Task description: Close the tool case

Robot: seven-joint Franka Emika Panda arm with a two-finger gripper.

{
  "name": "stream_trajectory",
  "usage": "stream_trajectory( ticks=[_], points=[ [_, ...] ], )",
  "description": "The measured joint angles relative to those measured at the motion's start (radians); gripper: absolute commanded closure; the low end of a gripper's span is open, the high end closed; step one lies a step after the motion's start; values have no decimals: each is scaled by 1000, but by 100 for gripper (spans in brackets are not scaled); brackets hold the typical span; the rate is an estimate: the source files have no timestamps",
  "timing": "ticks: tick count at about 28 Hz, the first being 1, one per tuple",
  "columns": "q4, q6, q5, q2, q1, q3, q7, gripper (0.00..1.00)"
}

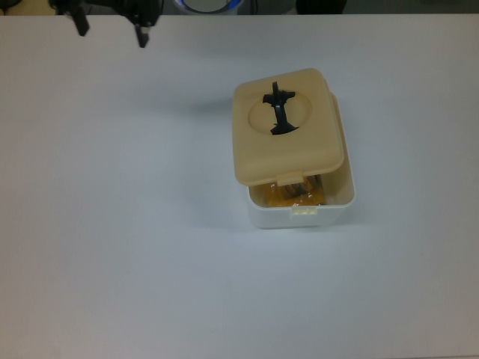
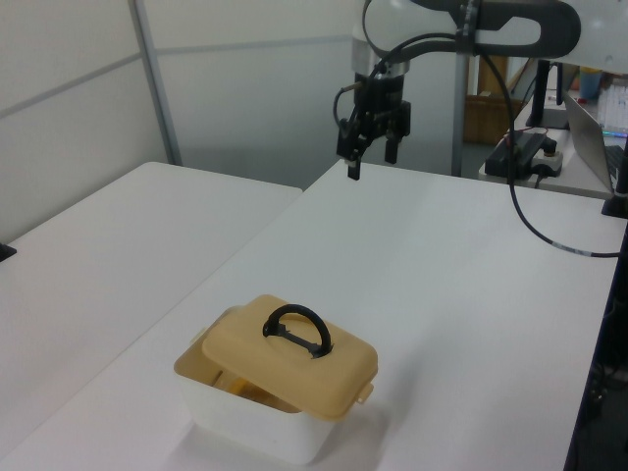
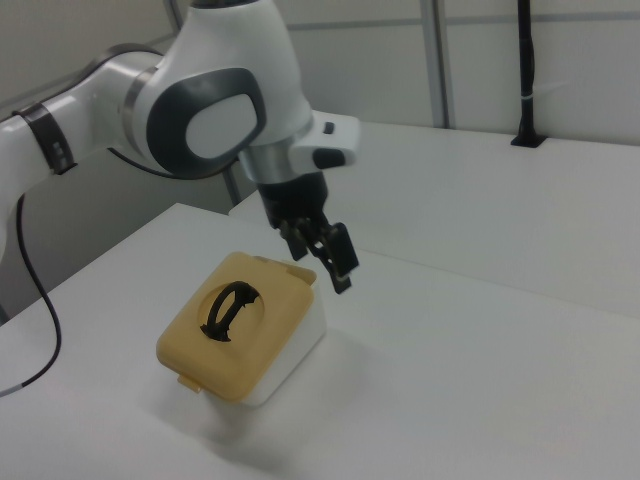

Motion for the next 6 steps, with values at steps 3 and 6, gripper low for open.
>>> stream_trajectory(
  ticks=[3,6],
  points=[
    [-1,0,1,1,-14,0,-3,0],
    [-1,0,1,3,-10,4,-3,0]
  ],
)
